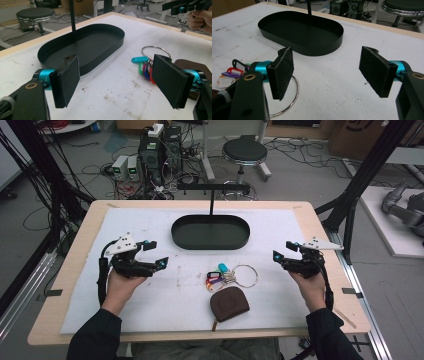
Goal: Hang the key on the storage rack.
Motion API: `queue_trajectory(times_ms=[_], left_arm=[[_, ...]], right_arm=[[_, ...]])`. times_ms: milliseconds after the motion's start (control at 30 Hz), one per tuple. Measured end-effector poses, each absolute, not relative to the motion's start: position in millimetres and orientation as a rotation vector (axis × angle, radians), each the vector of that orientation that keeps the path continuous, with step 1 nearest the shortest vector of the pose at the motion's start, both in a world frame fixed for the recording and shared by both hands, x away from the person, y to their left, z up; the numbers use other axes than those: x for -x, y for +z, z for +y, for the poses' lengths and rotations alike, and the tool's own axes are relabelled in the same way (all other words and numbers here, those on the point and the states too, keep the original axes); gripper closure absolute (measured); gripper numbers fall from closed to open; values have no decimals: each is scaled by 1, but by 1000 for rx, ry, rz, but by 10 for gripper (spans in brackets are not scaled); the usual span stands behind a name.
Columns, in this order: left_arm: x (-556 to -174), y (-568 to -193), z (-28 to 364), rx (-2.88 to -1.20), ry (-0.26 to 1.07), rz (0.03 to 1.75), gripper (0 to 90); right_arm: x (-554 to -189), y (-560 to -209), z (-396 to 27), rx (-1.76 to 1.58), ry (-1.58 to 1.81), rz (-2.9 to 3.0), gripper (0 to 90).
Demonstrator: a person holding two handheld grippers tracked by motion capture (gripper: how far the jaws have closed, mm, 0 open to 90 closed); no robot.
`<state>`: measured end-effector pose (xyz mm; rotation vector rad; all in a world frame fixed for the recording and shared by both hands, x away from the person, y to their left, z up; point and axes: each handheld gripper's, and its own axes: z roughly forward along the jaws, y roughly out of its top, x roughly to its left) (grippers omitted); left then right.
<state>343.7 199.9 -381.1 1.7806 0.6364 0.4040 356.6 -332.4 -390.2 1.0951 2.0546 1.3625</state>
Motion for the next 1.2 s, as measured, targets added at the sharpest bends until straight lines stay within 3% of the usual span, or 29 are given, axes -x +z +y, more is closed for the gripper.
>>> queue_trajectory(times_ms=[533,900,1200], left_arm=[[-347,-382,193,-1779,389,629,228],[-344,-381,192,-1779,379,614,228],[-343,-380,195,-1786,364,621,234]], right_arm=[[-361,-396,-327,-1102,1366,2115,435],[-369,-414,-301,-1140,1243,2281,586],[-371,-427,-284,-1139,1145,2355,660]])
